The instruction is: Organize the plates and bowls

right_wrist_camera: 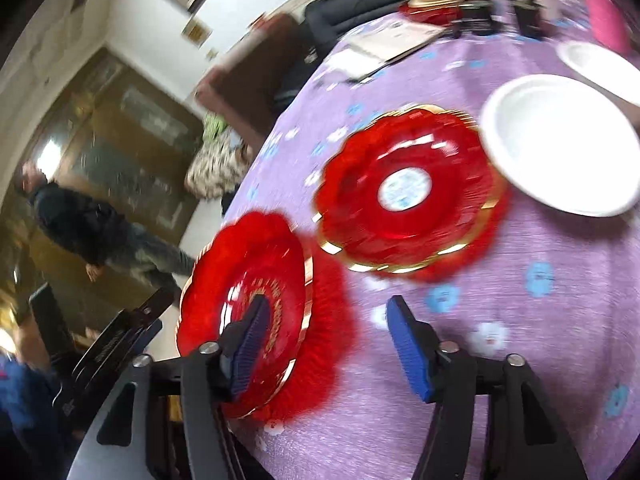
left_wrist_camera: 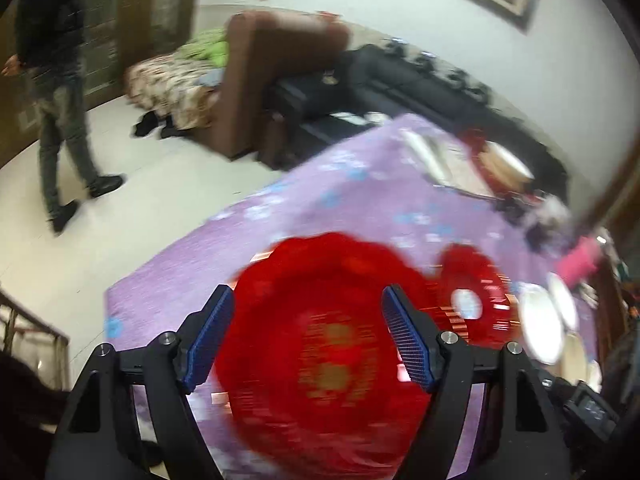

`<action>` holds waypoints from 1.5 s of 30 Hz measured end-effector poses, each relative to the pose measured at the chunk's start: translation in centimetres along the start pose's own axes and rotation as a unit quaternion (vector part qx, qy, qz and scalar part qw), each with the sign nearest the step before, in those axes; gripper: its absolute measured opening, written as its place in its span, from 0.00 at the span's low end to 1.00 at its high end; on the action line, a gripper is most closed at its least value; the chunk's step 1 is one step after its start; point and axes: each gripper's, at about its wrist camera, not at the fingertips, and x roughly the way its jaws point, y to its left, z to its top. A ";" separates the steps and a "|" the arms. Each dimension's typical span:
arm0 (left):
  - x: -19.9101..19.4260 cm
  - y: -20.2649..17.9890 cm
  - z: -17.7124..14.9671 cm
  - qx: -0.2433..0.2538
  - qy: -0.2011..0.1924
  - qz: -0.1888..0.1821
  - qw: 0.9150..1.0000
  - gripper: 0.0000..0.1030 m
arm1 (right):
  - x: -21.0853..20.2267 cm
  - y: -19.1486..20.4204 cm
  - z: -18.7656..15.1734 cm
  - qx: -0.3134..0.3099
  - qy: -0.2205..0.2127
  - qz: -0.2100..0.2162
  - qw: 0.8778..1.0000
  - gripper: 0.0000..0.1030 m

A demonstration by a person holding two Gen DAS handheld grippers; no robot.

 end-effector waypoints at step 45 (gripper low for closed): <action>16.8 -13.9 3.1 0.089 0.219 -0.087 0.968 0.74 | 2.6 -8.4 6.5 0.157 -0.005 0.024 0.987 0.55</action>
